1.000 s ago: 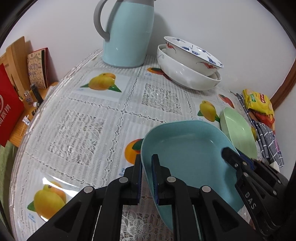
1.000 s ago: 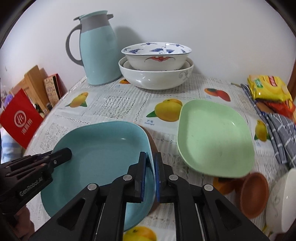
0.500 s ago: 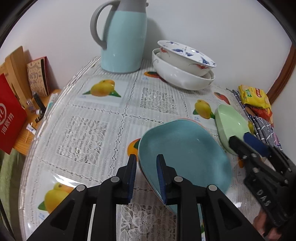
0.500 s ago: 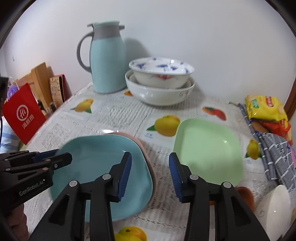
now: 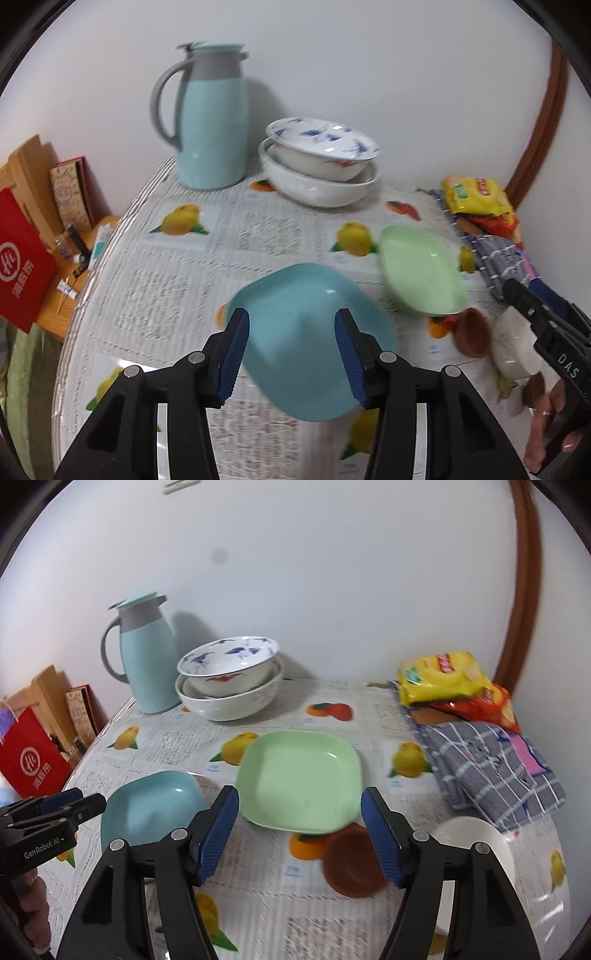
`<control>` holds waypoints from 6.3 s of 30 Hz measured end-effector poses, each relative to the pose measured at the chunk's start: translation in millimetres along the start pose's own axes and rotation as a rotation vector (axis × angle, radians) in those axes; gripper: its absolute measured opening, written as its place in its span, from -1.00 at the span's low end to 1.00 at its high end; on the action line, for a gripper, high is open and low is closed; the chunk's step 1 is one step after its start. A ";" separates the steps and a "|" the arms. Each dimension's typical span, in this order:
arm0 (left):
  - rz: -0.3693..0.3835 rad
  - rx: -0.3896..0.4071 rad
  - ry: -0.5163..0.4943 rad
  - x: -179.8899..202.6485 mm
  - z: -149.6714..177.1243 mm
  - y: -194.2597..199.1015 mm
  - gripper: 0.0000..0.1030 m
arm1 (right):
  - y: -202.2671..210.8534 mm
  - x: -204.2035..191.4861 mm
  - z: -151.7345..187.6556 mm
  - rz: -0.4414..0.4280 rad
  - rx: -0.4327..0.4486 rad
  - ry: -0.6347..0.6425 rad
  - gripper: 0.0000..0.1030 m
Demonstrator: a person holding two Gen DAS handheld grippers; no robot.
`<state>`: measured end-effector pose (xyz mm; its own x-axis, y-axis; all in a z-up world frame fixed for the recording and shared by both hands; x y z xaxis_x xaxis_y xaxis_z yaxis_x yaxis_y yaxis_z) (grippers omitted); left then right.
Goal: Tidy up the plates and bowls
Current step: 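Move both grippers to the light green plate rim and close them, then lift the green plate with both grippers and carry it over the blue plate, then lower the green plate onto the blue plate and open both grippers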
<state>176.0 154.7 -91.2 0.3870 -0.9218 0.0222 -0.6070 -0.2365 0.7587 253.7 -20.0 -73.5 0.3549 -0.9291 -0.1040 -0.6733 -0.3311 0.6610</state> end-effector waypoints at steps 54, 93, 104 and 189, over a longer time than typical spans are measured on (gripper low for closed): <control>-0.019 -0.224 -0.215 145.7 -36.7 -142.1 -0.11 | -137.7 89.2 -10.9 0.062 -0.276 -0.202 0.28; 0.040 -0.212 -0.155 131.7 -38.7 -140.0 -0.85 | -150.5 96.2 -0.1 -0.052 -0.272 -0.260 -0.89; 0.092 -0.159 -0.126 121.5 -49.4 -109.5 -0.88 | -123.4 96.7 -8.0 -0.094 -0.160 -0.274 -0.93; -0.005 -0.209 0.083 -54.1 26.5 -44.3 -0.88 | -71.1 -85.9 34.2 -0.141 -0.211 -0.098 -0.93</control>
<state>163.5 206.9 -143.2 0.4508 -0.8902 0.0657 -0.4516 -0.1639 0.8770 248.9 77.8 -137.0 0.3638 -0.8912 -0.2710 -0.4678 -0.4264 0.7742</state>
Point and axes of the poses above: each gripper's, at about its wrist camera, not at the fingertips, and y roughly against the way its jaws point, x to its right, z to its underside, the point moved 1 cm from there along -y, roughly the way its jaws point, and after that the axes turned 9 degrees about -z, right-handed, at the moved point
